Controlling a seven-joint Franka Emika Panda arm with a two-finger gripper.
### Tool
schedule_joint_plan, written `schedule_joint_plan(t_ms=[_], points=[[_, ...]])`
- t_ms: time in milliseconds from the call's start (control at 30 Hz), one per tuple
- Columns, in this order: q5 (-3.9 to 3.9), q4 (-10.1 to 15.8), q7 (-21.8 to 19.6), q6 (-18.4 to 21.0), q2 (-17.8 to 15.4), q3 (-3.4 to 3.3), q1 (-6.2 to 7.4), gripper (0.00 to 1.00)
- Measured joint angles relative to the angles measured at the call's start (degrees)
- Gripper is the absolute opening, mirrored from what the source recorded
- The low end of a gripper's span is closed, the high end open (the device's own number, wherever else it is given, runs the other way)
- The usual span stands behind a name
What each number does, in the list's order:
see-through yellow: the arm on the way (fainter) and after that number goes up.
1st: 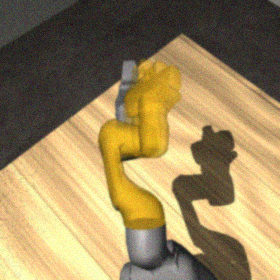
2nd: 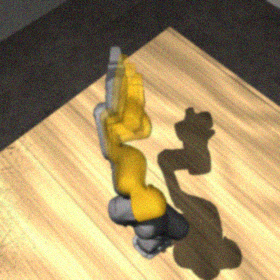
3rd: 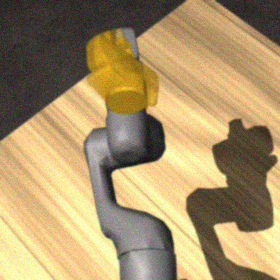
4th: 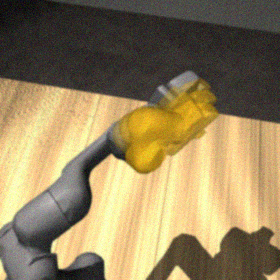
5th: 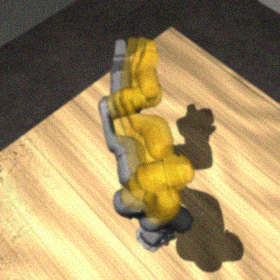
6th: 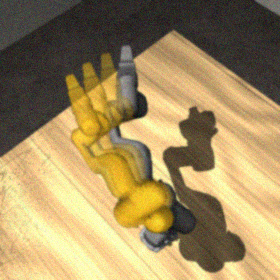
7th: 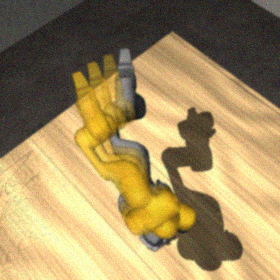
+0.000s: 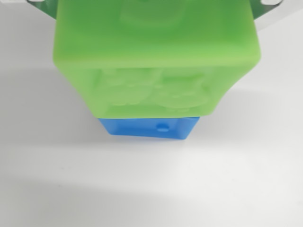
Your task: Stack cube
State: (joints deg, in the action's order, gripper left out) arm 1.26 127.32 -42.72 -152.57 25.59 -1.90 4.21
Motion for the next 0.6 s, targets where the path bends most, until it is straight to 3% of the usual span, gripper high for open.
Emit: schedule_joint_plan(t_ms=[167, 200, 600], points=[[0.03, -0.02, 0.02, -0.22, 0.19, 0.0, 0.0, 0.0], [0.03, -0.03, 0.02, -0.24, 0.2, 0.0, 0.0, 1.0], [0.04, -0.06, 0.03, -0.26, 0.21, 0.0, 0.0, 1.0]])
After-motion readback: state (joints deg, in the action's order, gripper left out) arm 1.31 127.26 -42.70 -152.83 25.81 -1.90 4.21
